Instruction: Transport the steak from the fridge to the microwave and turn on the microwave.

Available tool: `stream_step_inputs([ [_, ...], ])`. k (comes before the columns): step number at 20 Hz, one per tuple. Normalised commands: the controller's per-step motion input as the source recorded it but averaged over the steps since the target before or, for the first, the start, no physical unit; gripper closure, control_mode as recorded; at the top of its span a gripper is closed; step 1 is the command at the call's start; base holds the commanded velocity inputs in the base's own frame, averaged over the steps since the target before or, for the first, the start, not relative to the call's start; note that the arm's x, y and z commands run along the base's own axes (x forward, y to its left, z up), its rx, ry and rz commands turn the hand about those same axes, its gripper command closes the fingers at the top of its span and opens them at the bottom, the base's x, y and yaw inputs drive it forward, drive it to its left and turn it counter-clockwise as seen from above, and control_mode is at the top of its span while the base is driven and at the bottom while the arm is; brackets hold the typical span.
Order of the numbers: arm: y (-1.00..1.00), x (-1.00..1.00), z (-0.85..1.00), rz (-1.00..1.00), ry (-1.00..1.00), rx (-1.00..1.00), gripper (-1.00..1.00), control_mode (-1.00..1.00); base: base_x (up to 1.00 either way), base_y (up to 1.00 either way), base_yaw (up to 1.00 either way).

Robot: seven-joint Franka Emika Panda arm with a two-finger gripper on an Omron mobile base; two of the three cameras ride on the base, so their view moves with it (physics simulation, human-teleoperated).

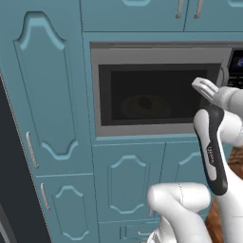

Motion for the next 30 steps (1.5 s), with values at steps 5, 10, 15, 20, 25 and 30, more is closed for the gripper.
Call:
stream_step_inputs([
  [5,-0.14,-0.48,0.00,0.00,-0.03,0.00,1.00,-1.00,0.00,0.00,0.00],
  [10,-0.11,-0.36,0.00,0.00,-0.01,0.00,1.00,-1.00,0.00,0.00,0.00],
  [15,-0.18,-0.13,0.00,0.00,0.00,0.03,1.00,-1.00,0.00,0.00,0.00],
  [20,-0.25,0.00,0.00,0.00,0.00,0.21,1.00,-1.00,0.00,0.00,0.00],
  [25,-0.26,0.00,0.00,0.00,0.00,0.28,1.00,-1.00,0.00,0.00,0.00],
  [30,-0.27,0.00,0.00,0.00,0.00,0.27,1.00,-1.00,0.00,0.00,0.00],
])
